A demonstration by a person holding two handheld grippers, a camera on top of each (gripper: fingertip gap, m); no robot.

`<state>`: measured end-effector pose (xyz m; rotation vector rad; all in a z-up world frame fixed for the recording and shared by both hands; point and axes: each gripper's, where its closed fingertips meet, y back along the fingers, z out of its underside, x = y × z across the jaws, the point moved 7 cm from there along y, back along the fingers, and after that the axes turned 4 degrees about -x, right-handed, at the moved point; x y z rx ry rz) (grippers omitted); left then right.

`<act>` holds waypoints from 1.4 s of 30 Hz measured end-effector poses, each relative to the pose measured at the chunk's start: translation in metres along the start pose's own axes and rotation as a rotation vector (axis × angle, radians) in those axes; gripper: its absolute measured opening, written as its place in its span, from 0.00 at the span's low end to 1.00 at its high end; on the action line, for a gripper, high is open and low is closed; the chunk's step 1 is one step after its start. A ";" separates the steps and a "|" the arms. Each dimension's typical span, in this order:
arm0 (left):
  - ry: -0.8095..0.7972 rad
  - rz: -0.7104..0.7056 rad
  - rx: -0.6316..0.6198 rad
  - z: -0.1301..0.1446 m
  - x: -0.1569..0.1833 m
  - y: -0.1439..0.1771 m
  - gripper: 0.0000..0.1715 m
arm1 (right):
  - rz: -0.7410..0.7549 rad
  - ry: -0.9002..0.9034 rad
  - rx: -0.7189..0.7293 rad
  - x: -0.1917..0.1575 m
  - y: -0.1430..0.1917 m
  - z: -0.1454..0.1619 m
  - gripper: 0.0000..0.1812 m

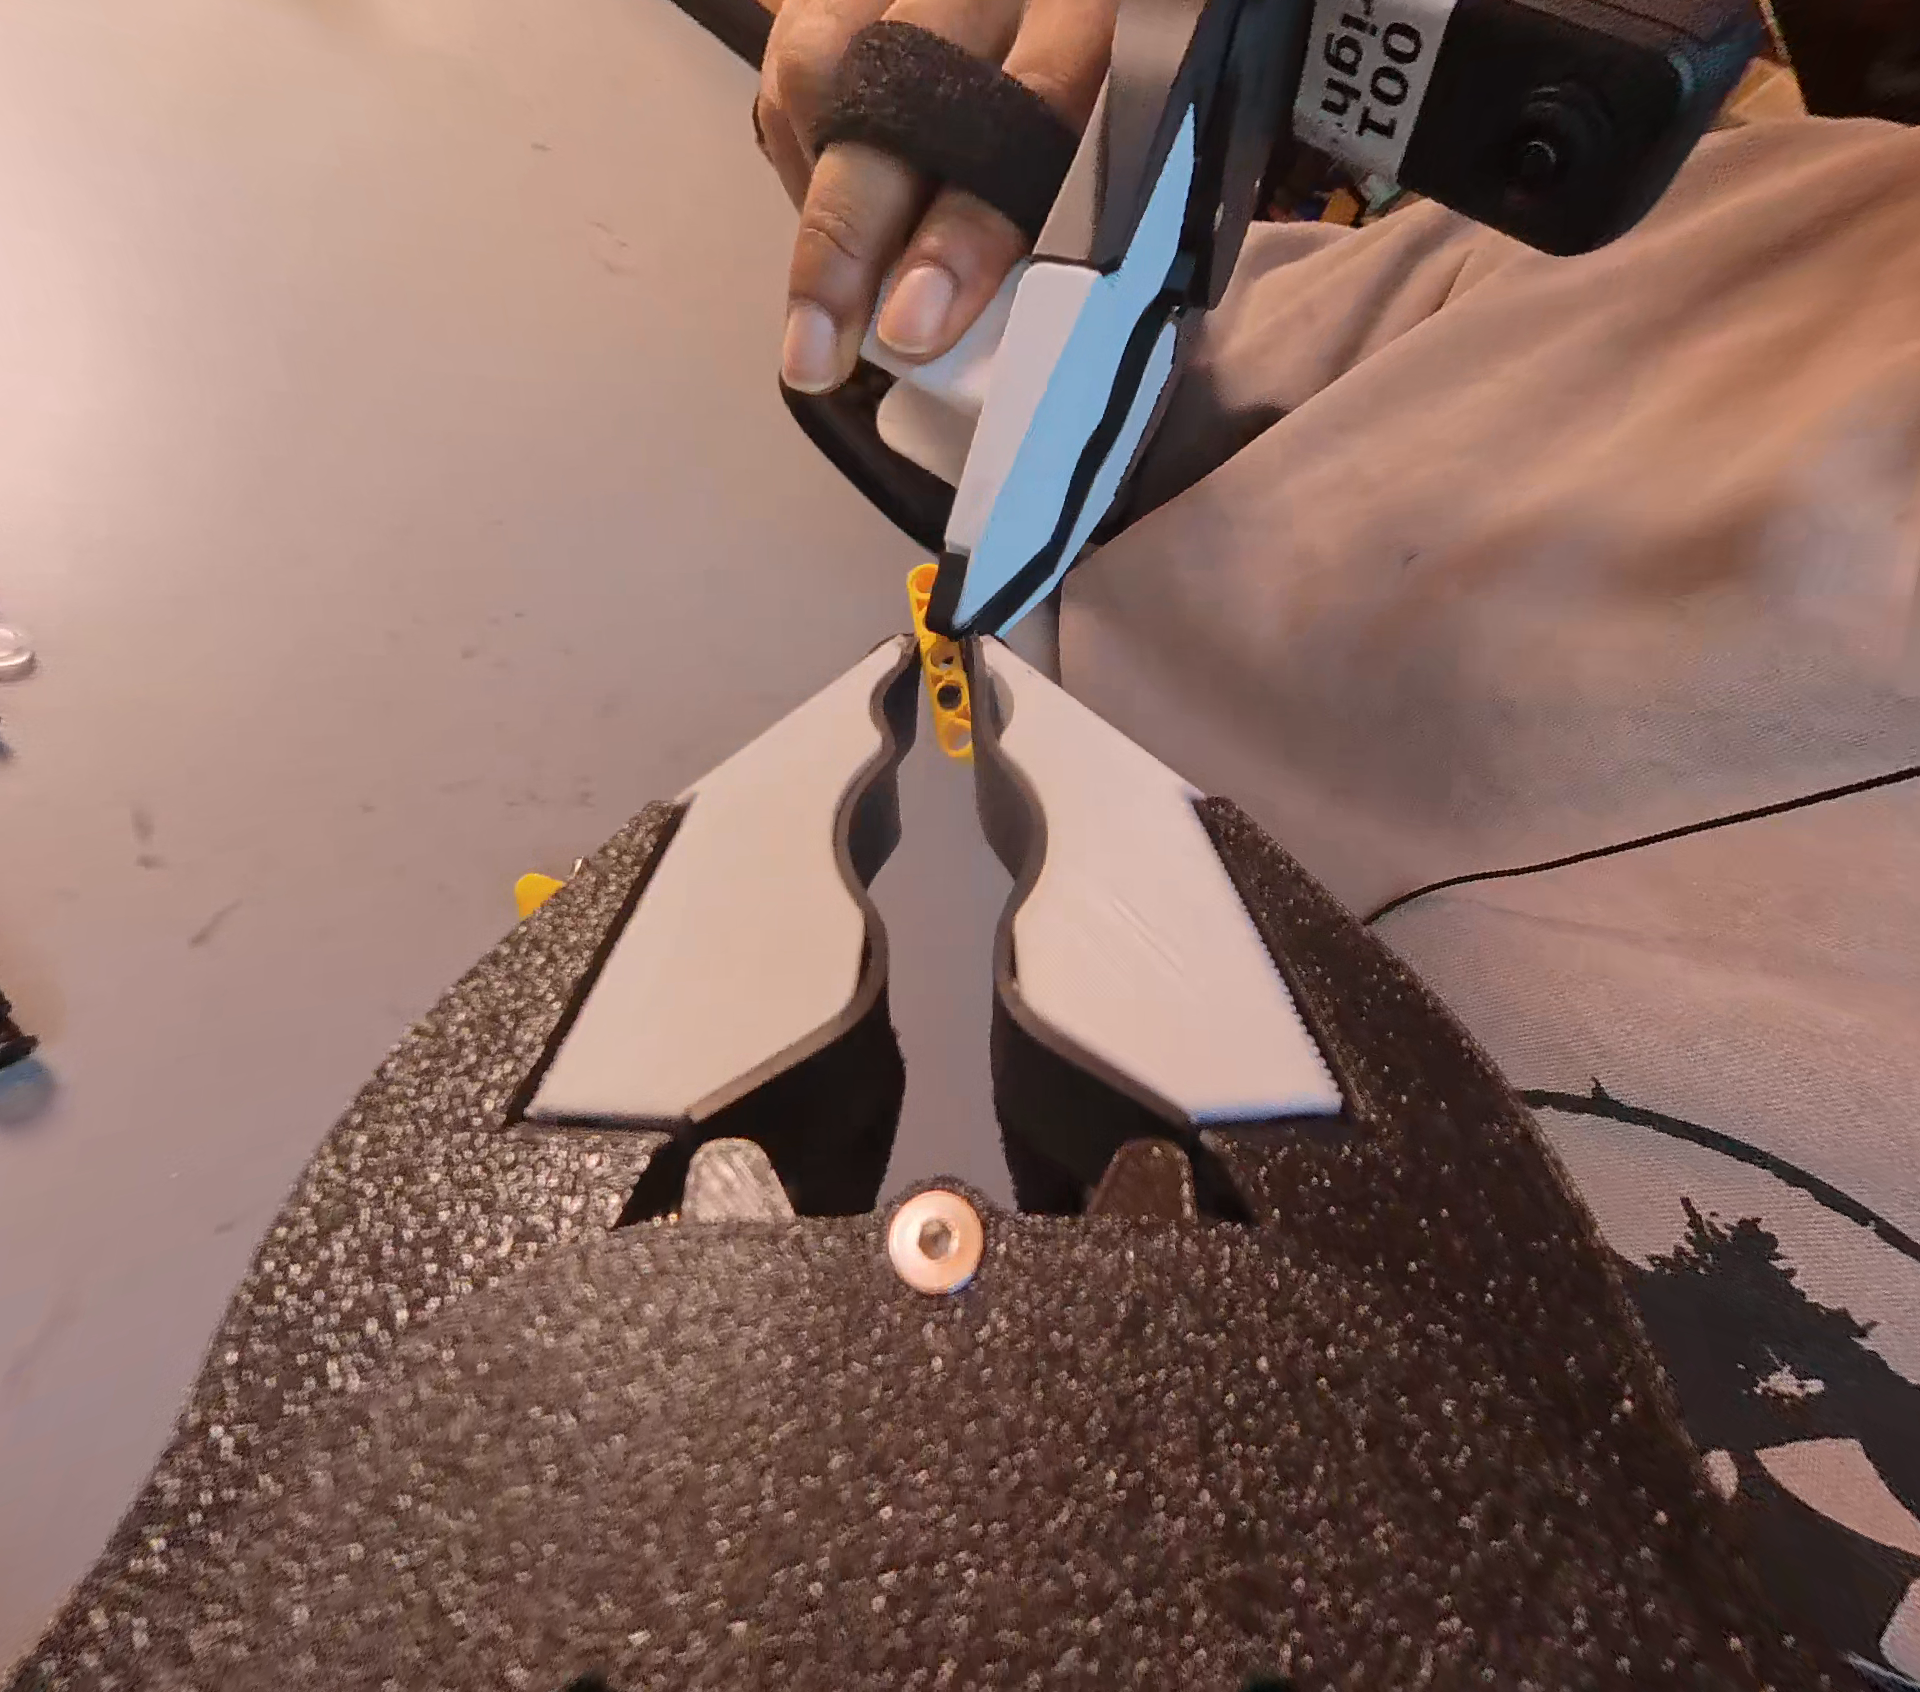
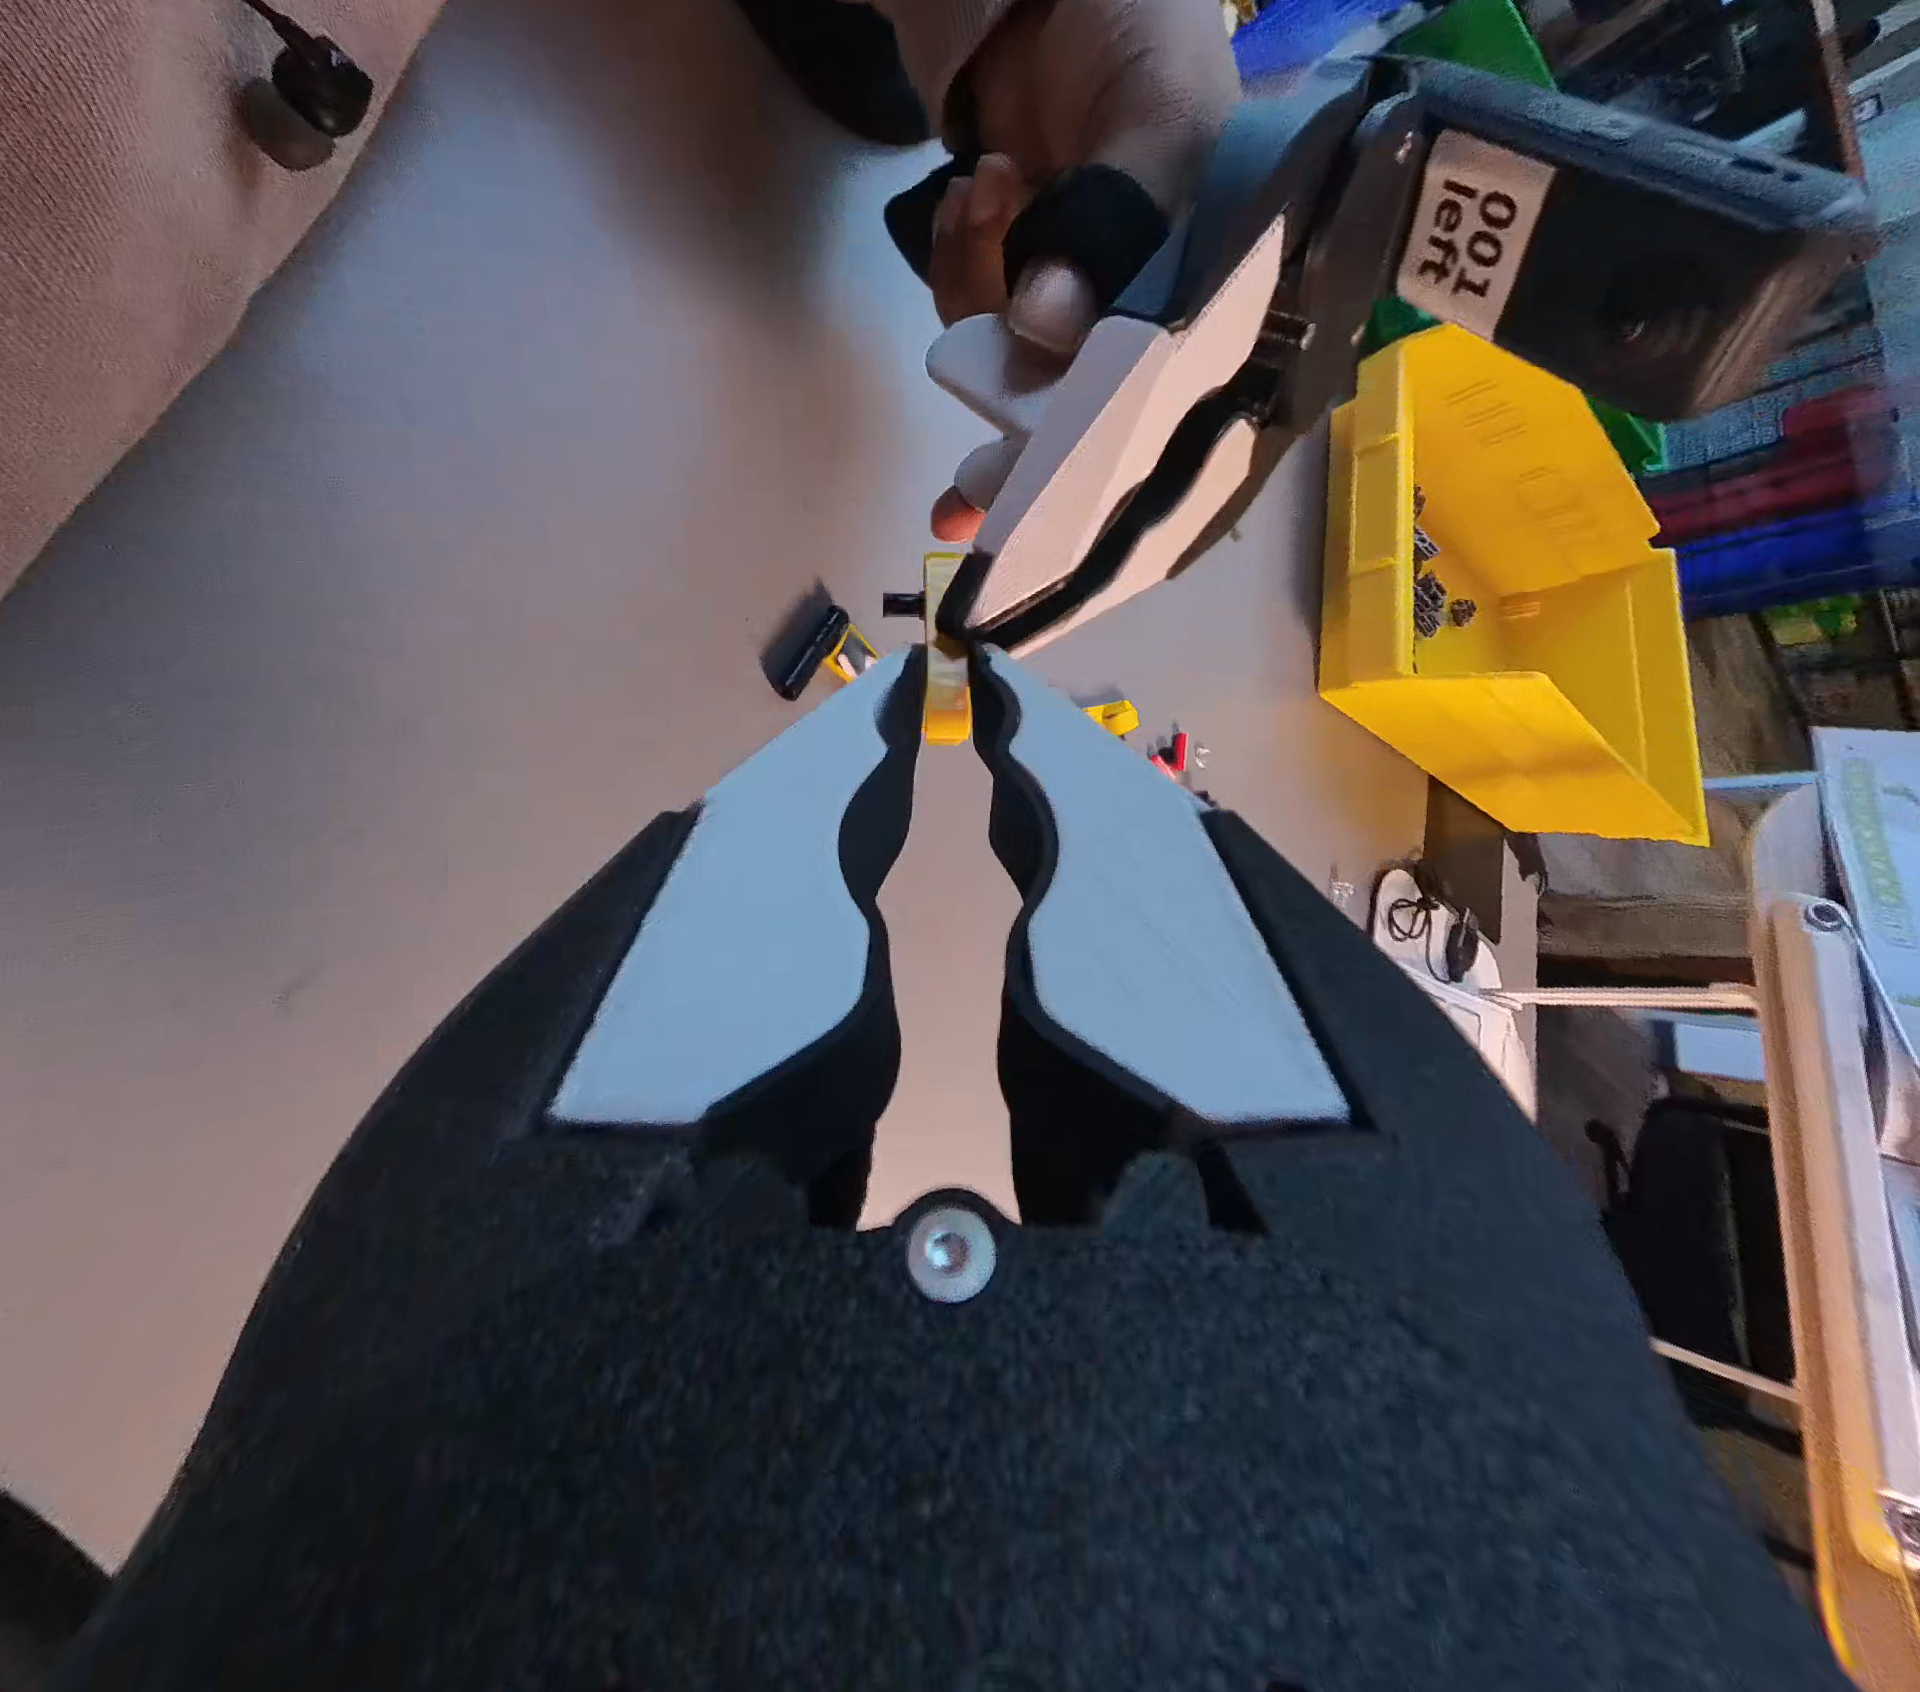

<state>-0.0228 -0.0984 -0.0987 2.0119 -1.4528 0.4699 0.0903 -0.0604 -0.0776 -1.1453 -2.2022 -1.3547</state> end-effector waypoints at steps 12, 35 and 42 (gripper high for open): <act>0.163 0.333 0.348 -0.005 -0.001 0.024 0.04 | 0.234 -0.372 0.263 0.045 0.022 0.004 0.09; -0.107 -0.061 0.493 -0.019 0.006 0.044 0.03 | 0.165 -0.642 0.380 0.046 -0.003 0.002 0.02; -0.379 -0.249 0.415 -0.019 0.018 0.043 0.04 | 0.116 -0.678 0.426 0.045 -0.003 0.004 0.02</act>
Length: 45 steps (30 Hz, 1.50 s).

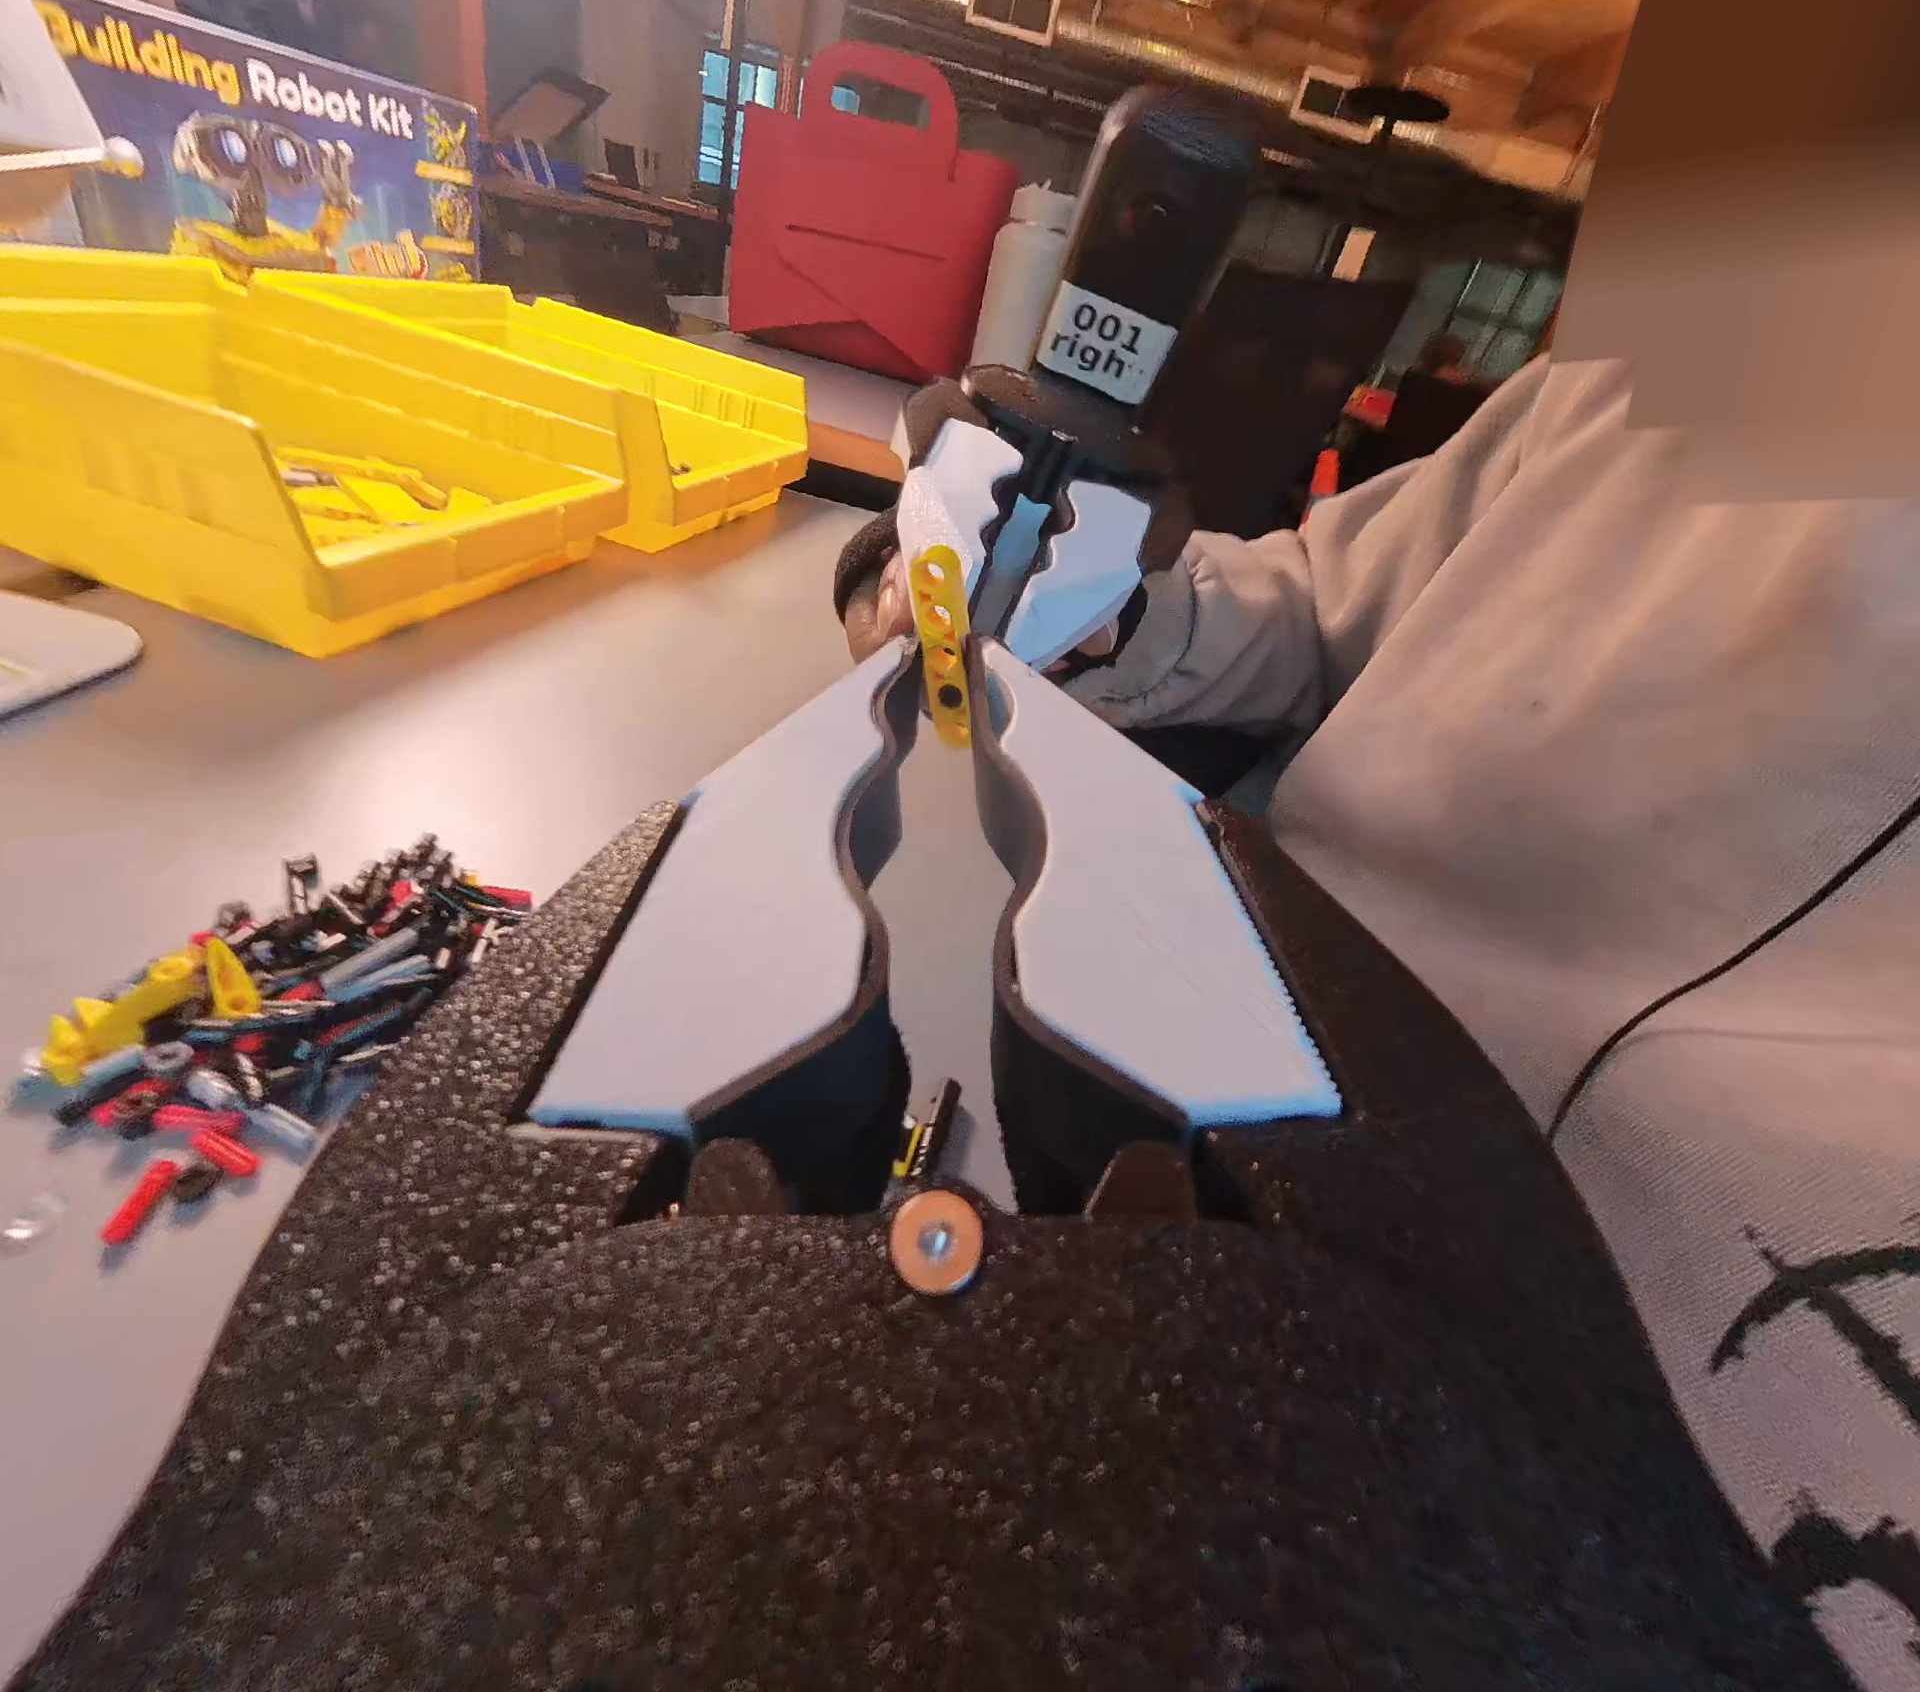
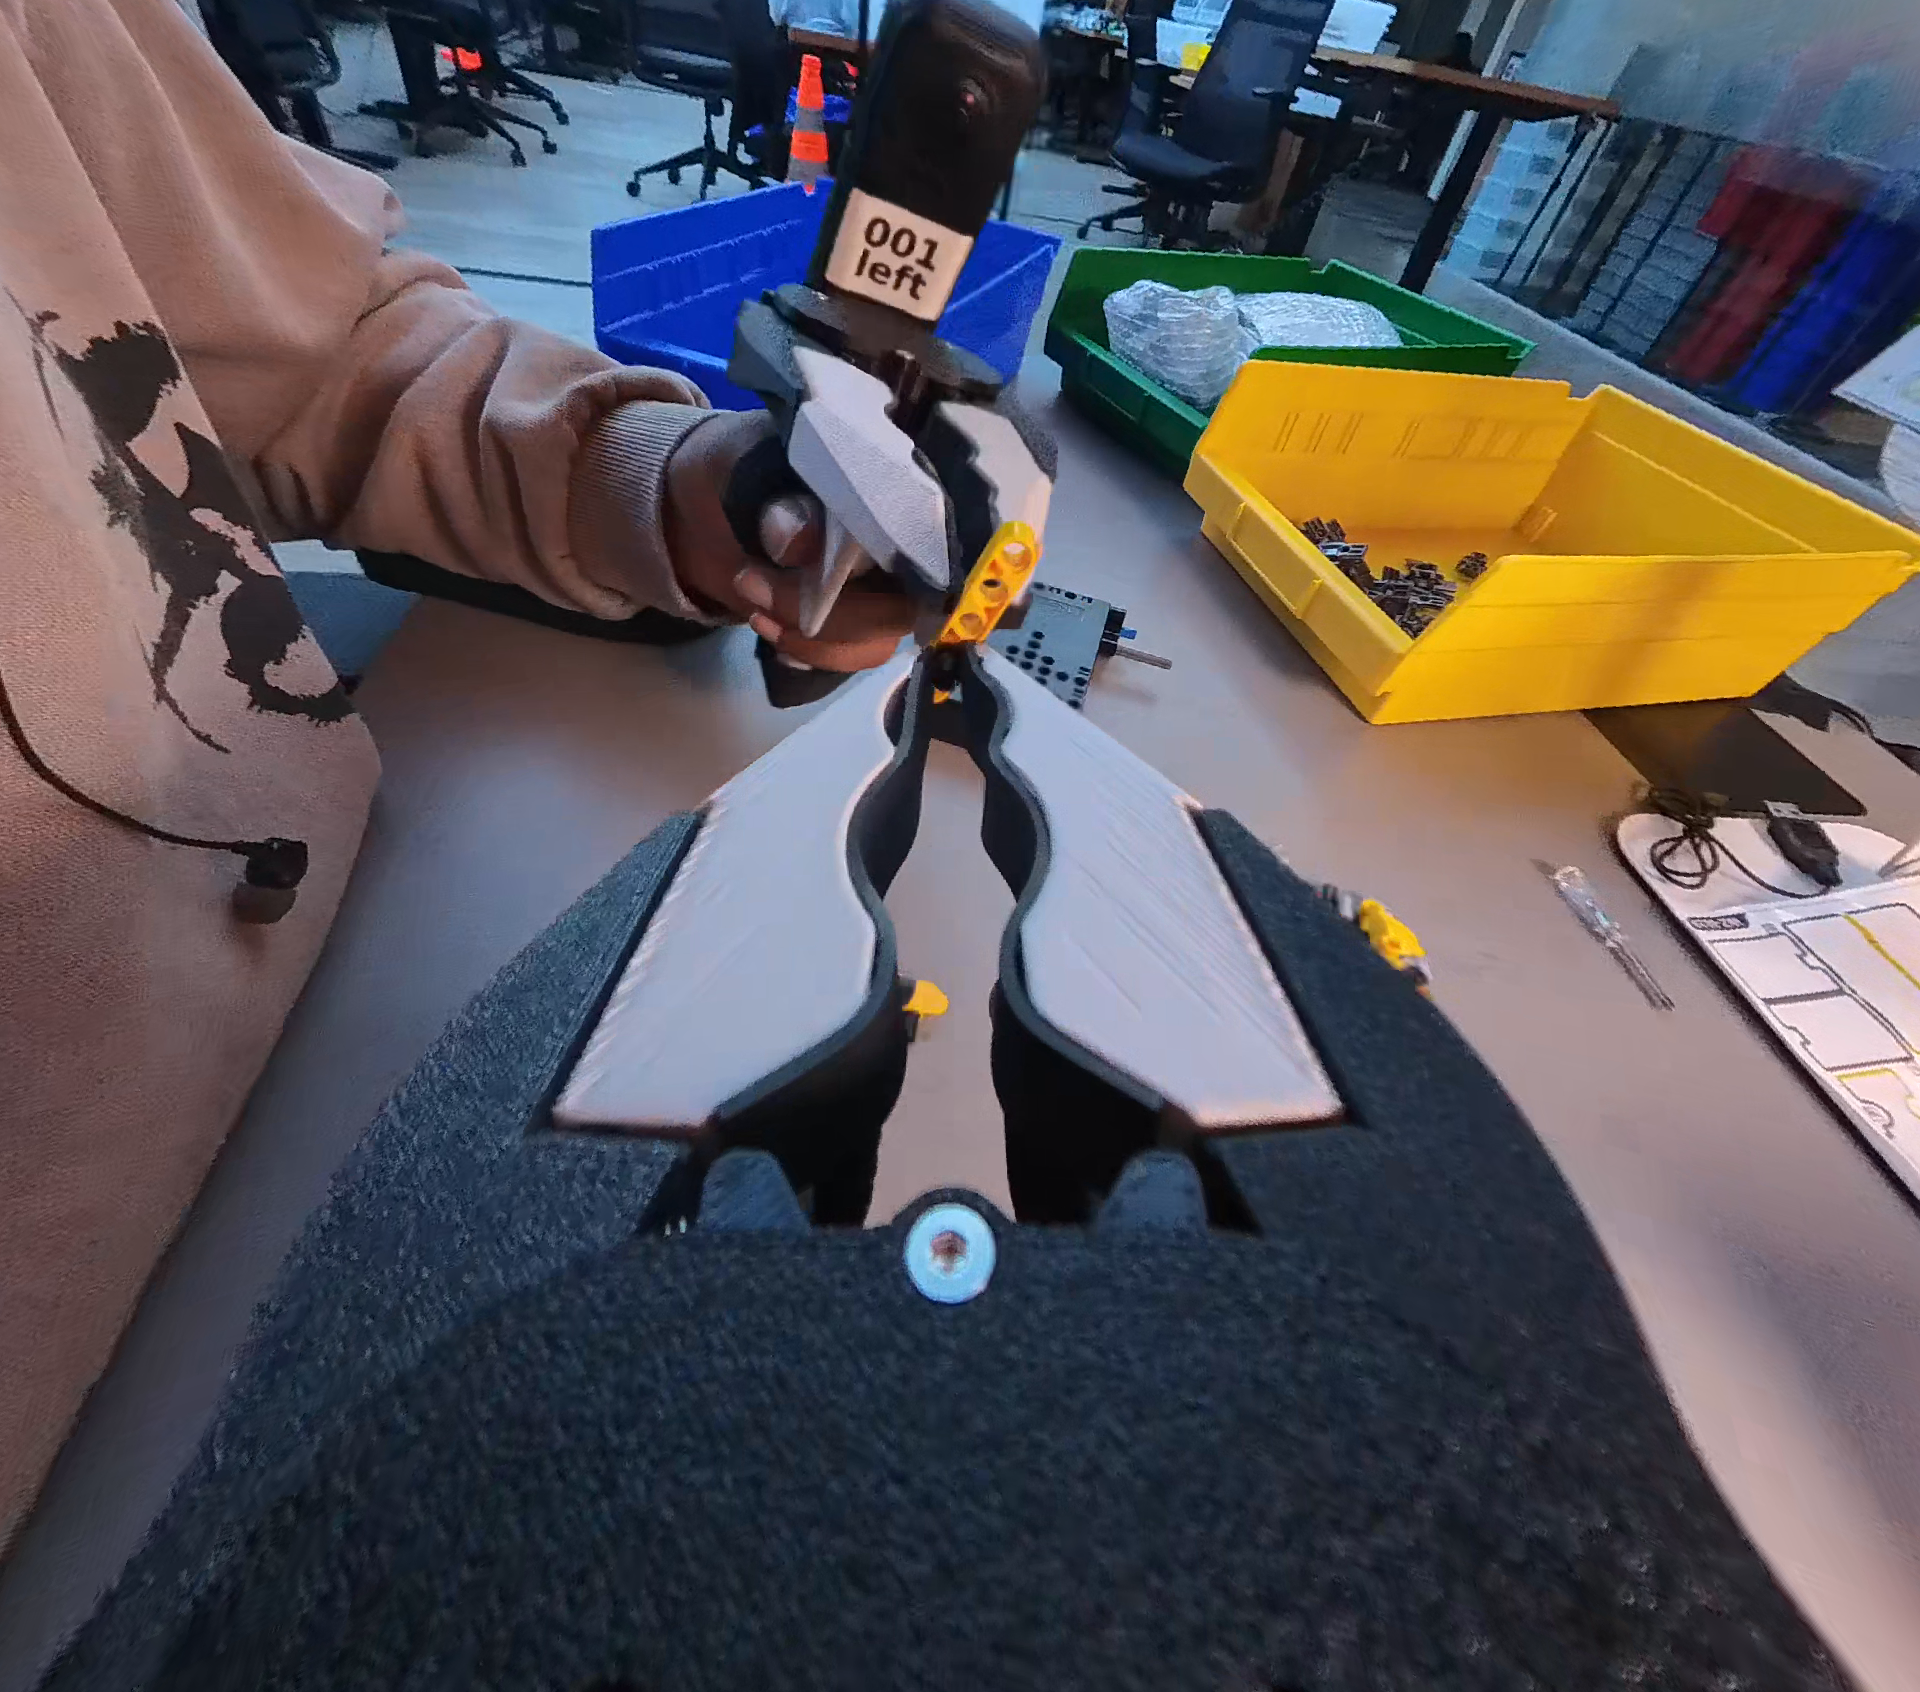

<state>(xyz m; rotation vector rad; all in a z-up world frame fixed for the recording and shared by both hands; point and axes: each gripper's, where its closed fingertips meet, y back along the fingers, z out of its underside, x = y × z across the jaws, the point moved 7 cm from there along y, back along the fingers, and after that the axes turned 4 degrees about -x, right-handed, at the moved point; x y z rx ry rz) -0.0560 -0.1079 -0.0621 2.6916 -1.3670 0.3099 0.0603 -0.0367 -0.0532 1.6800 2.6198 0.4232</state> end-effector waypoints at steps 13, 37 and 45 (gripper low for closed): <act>-0.130 0.119 -0.105 0.002 0.020 -0.004 0.04 | -0.173 0.009 0.063 -0.013 0.004 -0.005 0.02; -0.271 -0.298 -0.188 -0.017 -0.018 0.045 0.04 | 0.223 0.007 -0.360 0.089 -0.035 0.078 0.02; -0.373 -0.438 -0.308 -0.010 -0.025 0.044 0.04 | 0.302 0.039 -0.367 0.097 -0.042 0.082 0.31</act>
